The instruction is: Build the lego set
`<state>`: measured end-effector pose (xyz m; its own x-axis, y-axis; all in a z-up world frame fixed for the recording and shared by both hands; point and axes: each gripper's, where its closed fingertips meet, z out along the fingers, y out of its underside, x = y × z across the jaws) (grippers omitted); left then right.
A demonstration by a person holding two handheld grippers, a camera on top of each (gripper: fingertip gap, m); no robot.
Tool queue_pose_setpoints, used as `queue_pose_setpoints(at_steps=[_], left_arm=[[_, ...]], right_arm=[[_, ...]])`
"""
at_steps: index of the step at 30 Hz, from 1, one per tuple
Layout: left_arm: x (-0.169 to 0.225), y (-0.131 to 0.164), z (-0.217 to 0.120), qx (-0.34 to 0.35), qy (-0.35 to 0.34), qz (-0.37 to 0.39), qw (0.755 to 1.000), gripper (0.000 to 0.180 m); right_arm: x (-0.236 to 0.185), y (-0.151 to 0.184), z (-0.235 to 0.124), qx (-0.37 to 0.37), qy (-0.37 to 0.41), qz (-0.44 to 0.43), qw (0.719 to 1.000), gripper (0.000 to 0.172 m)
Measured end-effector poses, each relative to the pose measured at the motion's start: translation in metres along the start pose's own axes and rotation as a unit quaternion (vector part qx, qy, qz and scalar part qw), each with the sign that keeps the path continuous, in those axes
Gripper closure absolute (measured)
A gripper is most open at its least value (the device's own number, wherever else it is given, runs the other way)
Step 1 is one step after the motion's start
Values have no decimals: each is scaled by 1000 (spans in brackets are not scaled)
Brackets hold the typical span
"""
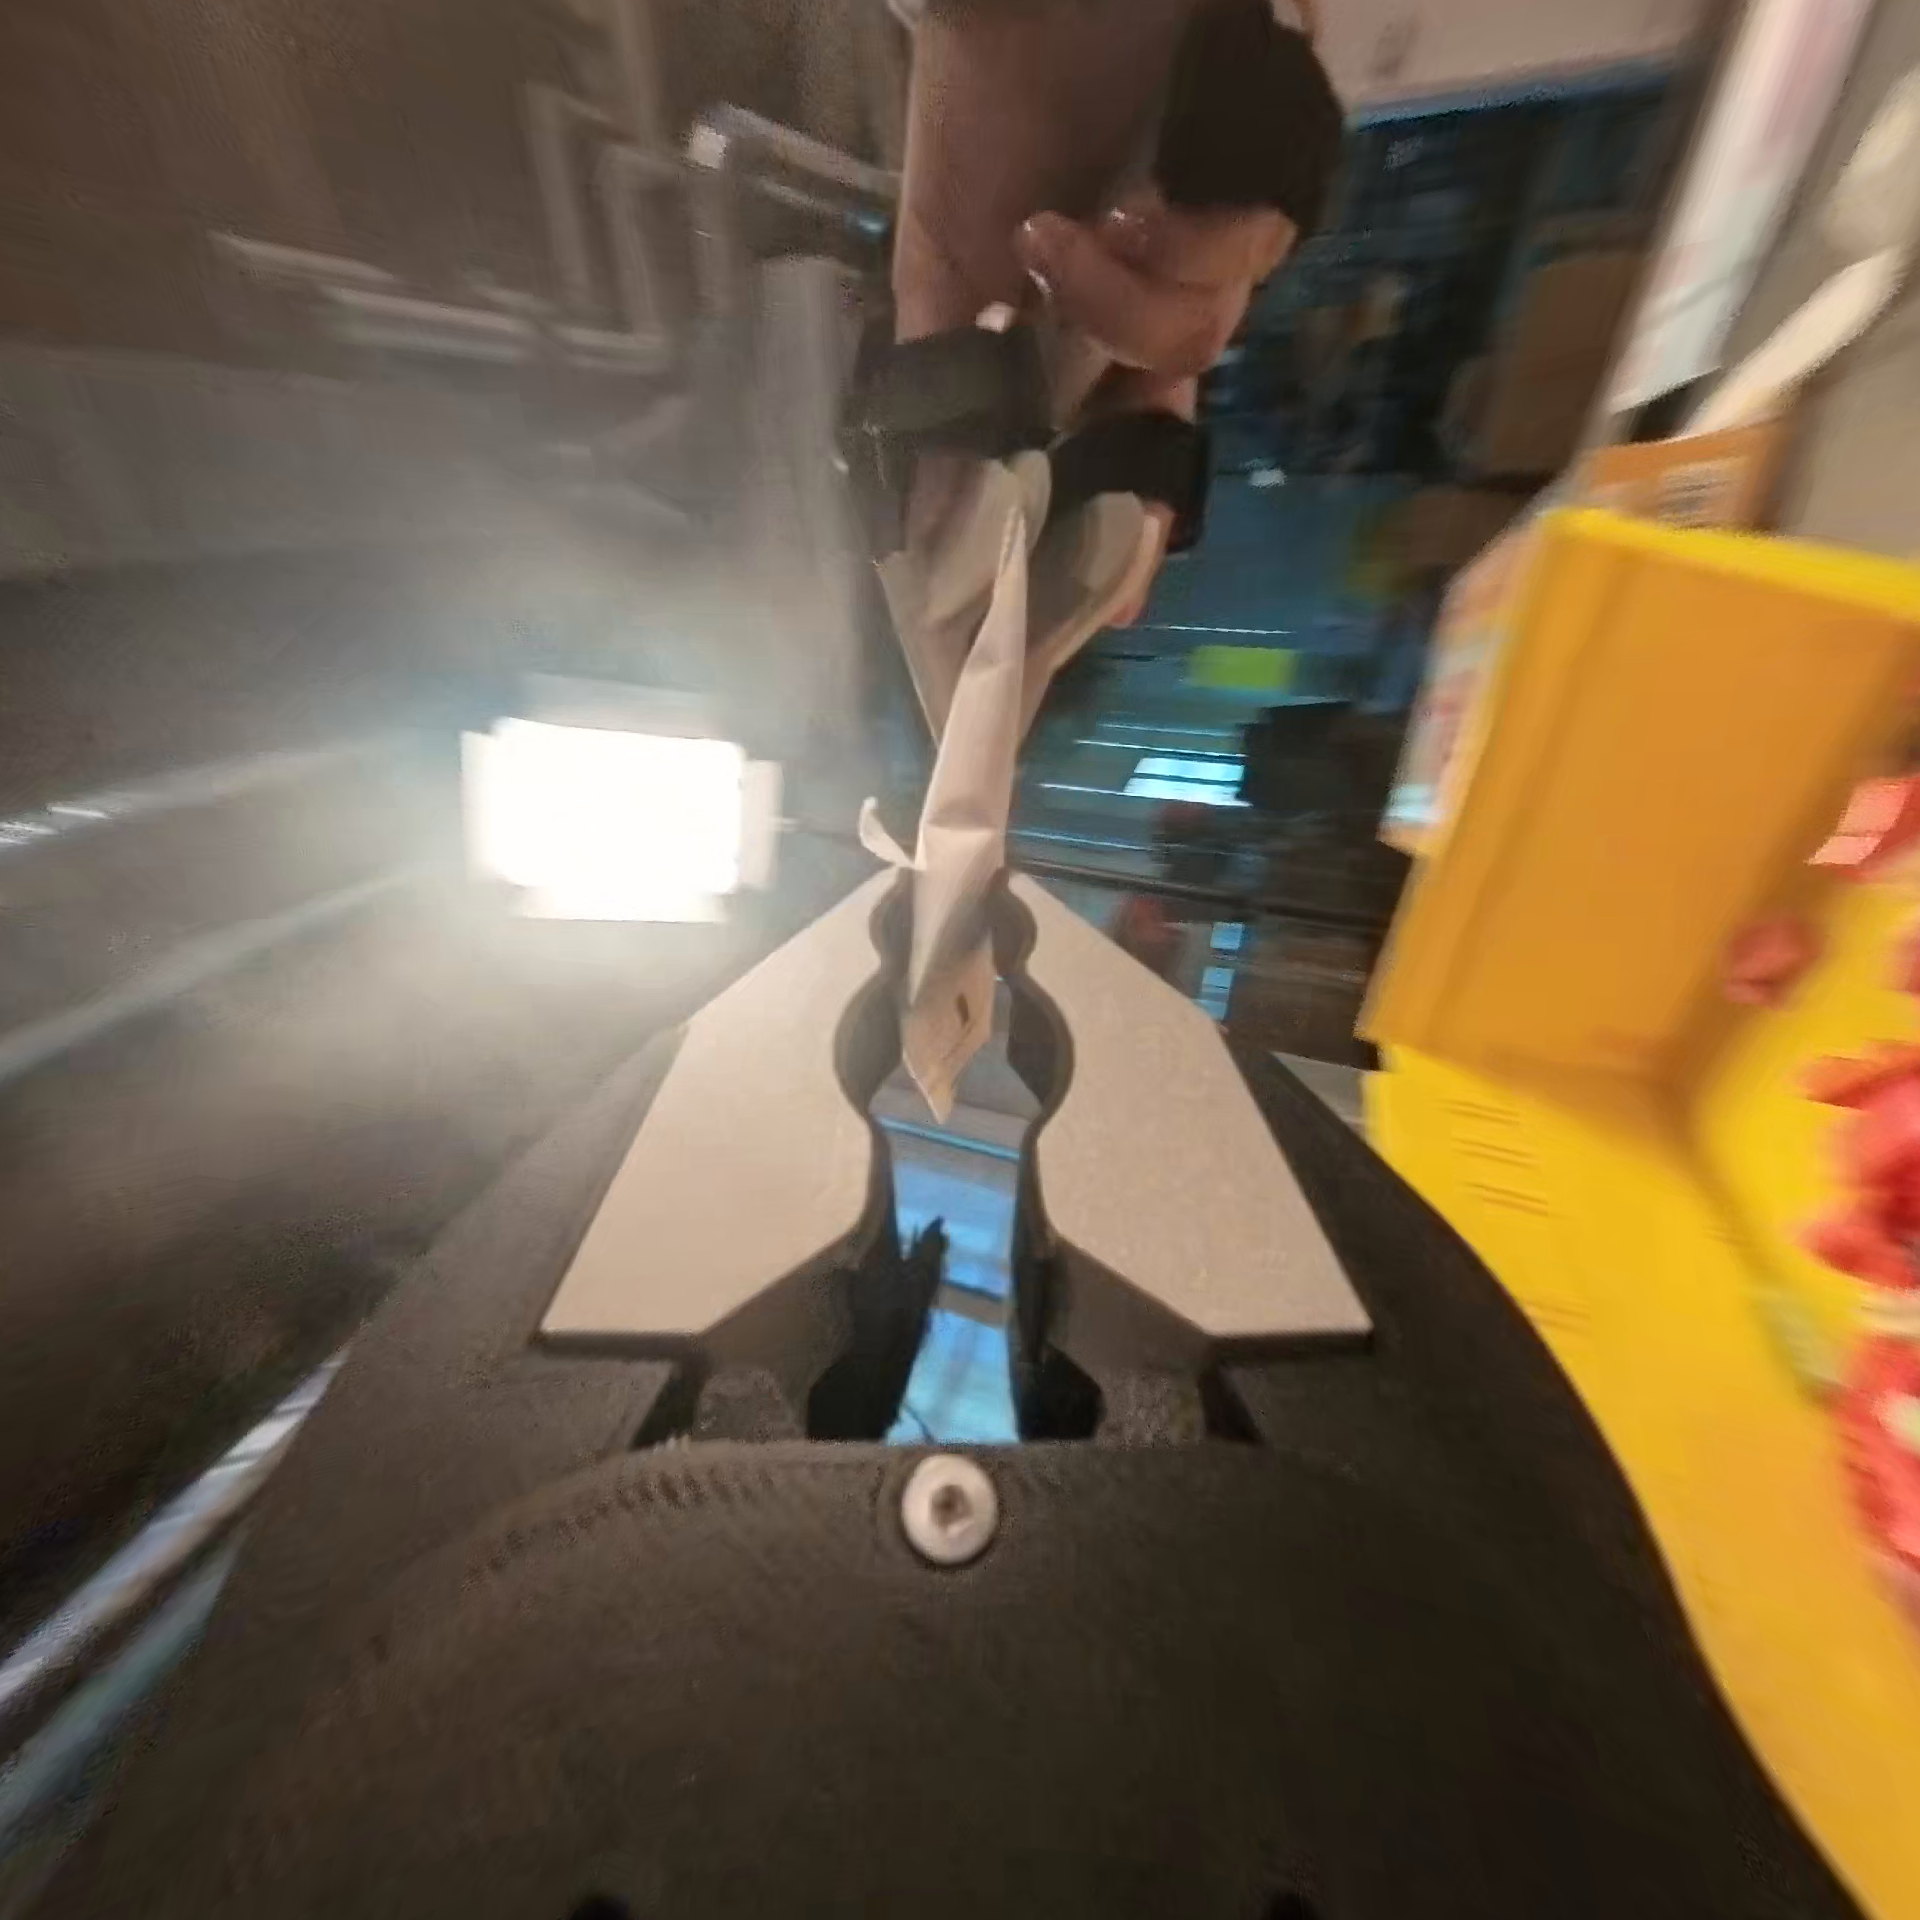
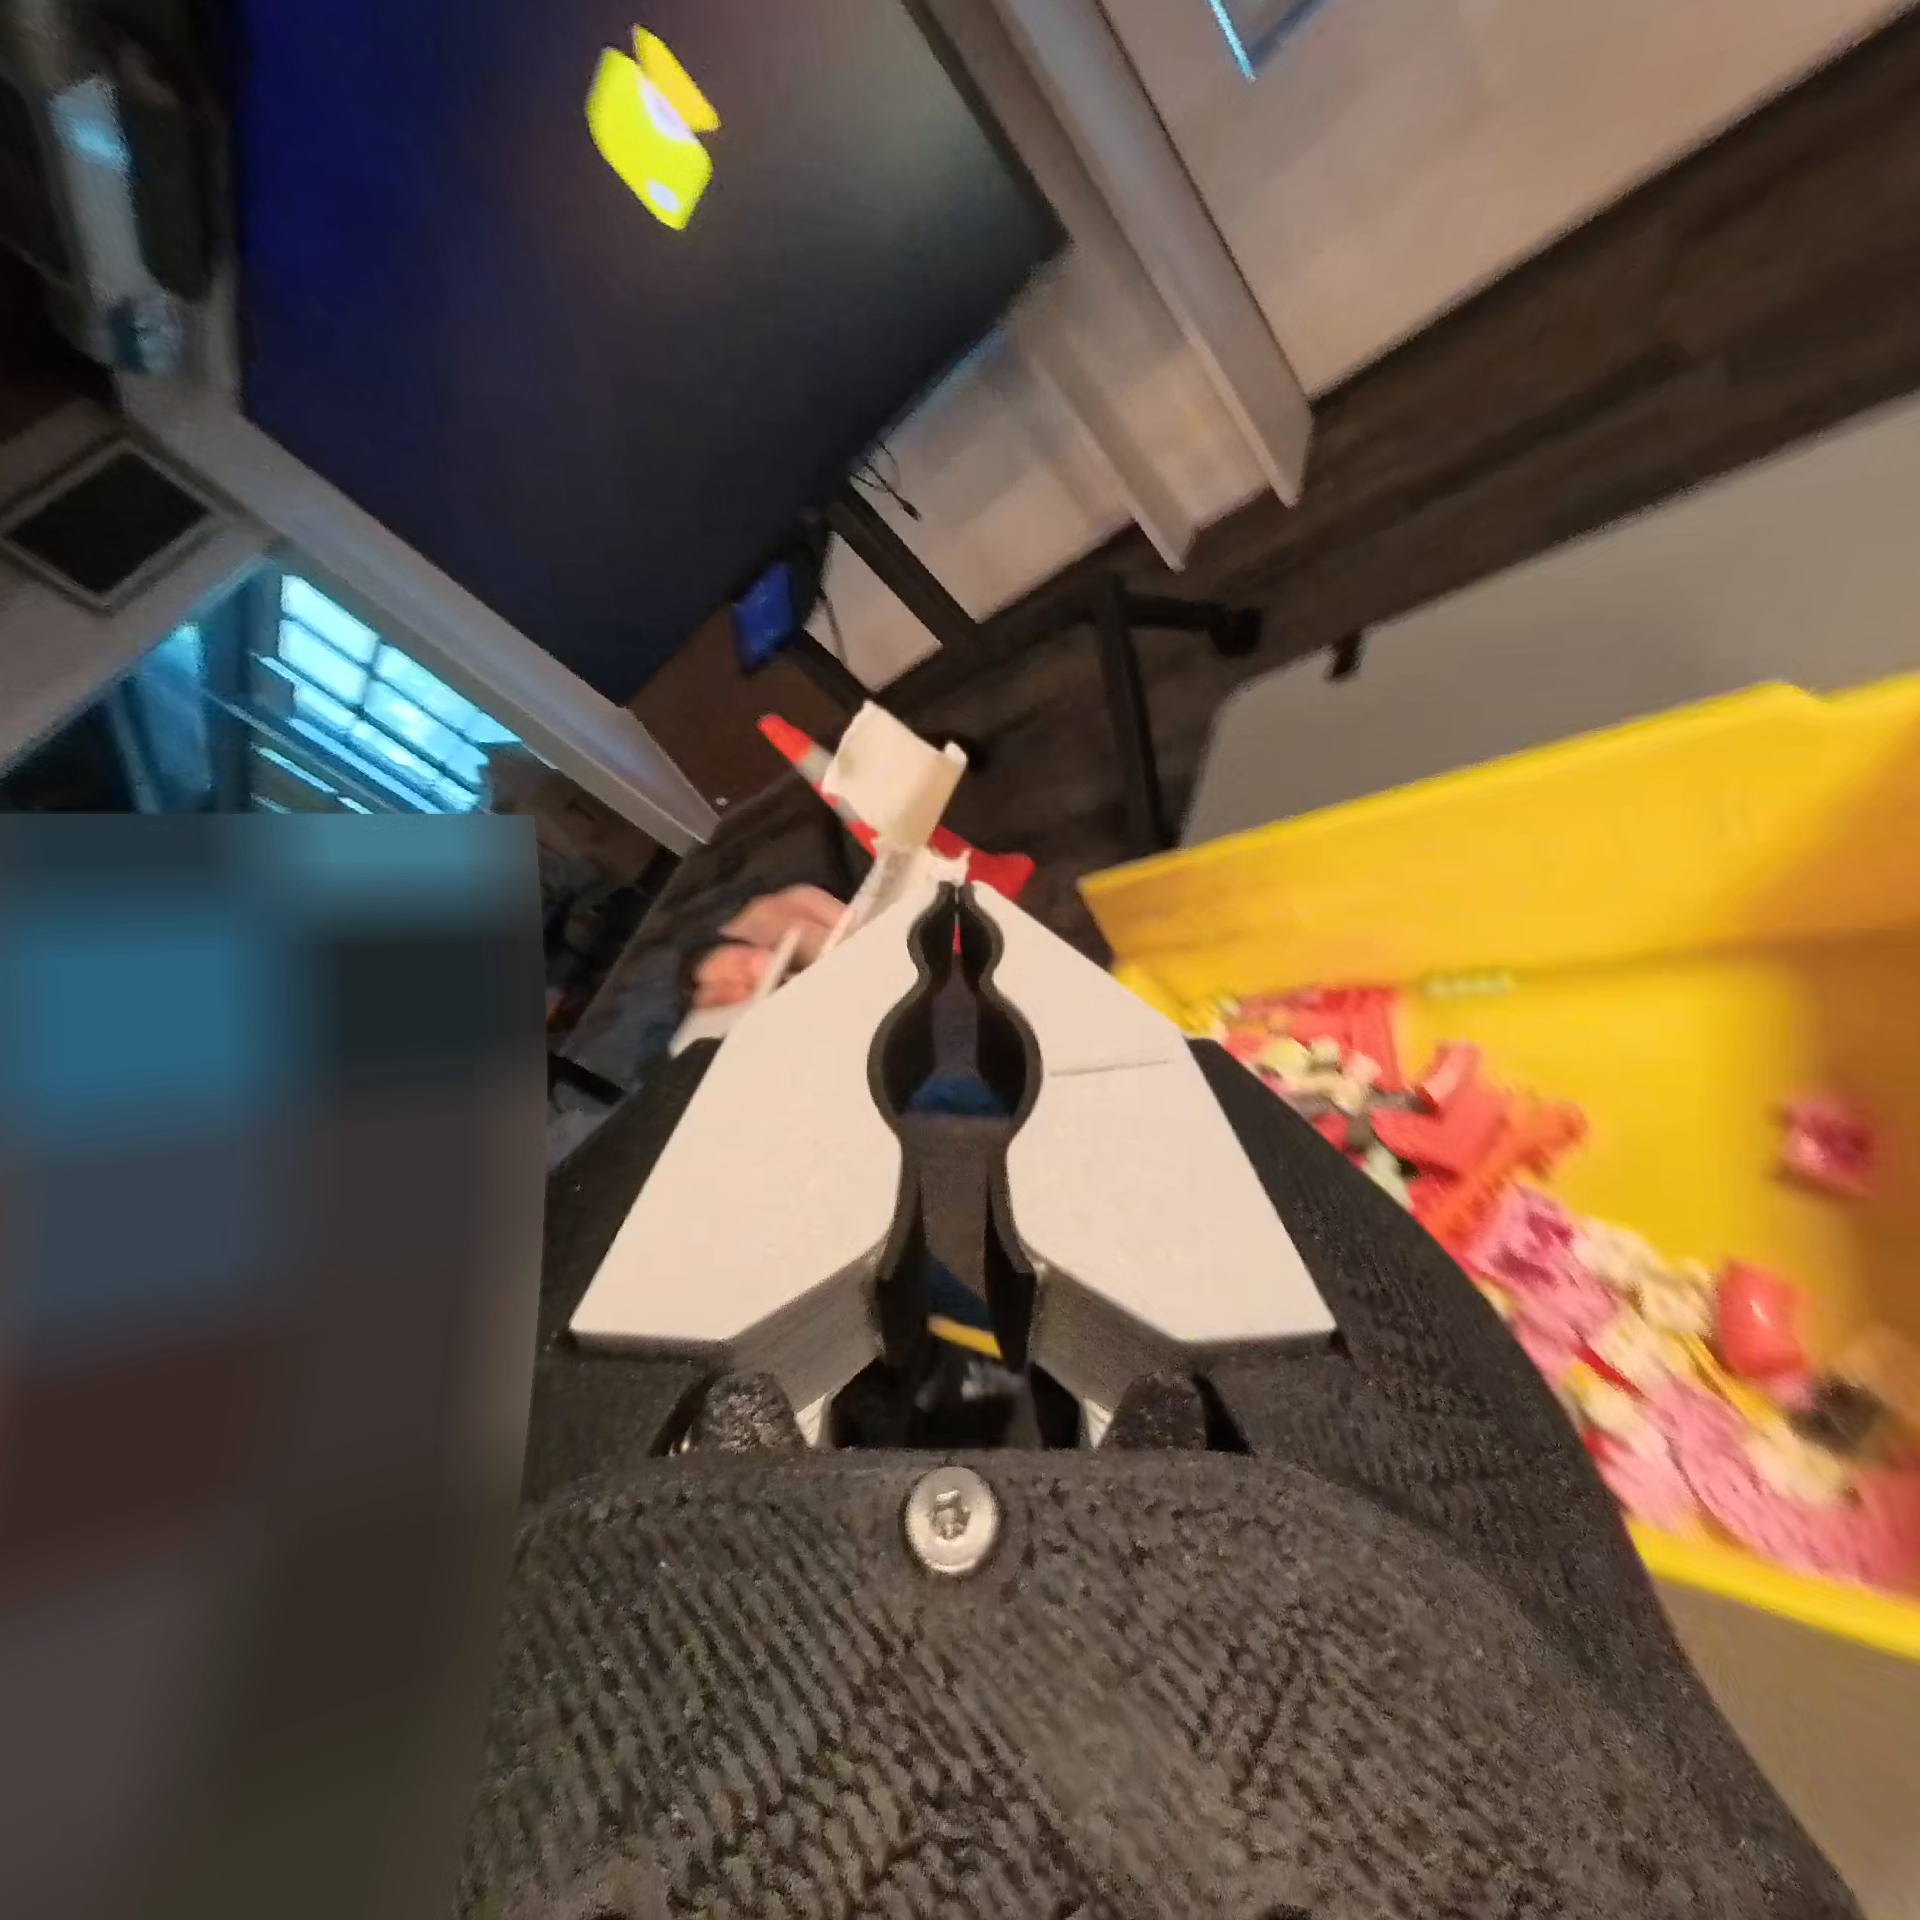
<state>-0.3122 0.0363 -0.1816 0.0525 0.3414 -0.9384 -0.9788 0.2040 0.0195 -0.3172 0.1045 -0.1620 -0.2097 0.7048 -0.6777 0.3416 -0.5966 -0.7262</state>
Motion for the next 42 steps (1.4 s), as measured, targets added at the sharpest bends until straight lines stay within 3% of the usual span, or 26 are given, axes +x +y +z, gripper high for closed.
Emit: queue_pose_setpoints(at_steps=[2, 5, 7, 10, 13, 16, 18, 19, 20, 22, 24, 25, 28, 32, 37, 40, 42], left_arm=[[19, 1, -2, -7, 84, -71, 994, 168], [44, 11, -1, -43, 211, -182, 959, 168], [59, 21, 0, -81, 295, -258, 916, 167], [79, 29, -1, -121, 415, -344, 834, 167], [89, 33, -2, -137, 491, -368, 778, 167], [89, 30, -1, -140, 542, -376, 739, 167], [87, 30, 2, -142, 554, -374, 730, 167], [84, 30, 4, -141, 558, -375, 727, 168], [82, 32, 6, -146, 554, -378, 728, 167], [78, 36, 9, -152, 535, -393, 732, 160], [82, 43, 4, -165, 530, -403, 727, 138], [85, 48, 2, -169, 524, -411, 727, 135], [91, 56, -2, -156, 503, -451, 721, 154], [87, 58, -4, -123, 489, -508, 698, 179], [94, 48, -6, -118, 520, -495, 686, 180], [100, 57, -4, -145, 509, -465, 710, 180], [95, 49, -4, -131, 513, -499, 686, 180]], right_arm=[[31, 19, -4, -26, 49, 4, 998, 161], [57, 39, -11, -53, 87, -31, 994, 125], [51, 45, -12, -59, 62, -85, 993, 106], [29, 59, -9, -78, 17, -221, 972, 93], [30, 77, -2, -134, 58, -348, 926, 96], [49, 83, 5, -195, 137, -431, 870, 118], [55, 82, 8, -213, 160, -457, 848, 140], [54, 81, 9, -210, 162, -463, 845, 163], [54, 78, 10, -206, 162, -466, 845, 168], [51, 74, 10, -194, 153, -455, 856, 172], [47, 69, 7, -169, 131, -430, 877, 172], [45, 67, 5, -157, 118, -416, 888, 172], [43, 62, -4, -131, 88, -382, 911, 172], [44, 59, -11, -116, 78, -371, 918, 172], [40, 64, -5, -126, 74, -390, 909, 172], [56, 58, -11, -133, 119, -397, 900, 172], [53, 57, -11, -125, 111, -384, 908, 172]])
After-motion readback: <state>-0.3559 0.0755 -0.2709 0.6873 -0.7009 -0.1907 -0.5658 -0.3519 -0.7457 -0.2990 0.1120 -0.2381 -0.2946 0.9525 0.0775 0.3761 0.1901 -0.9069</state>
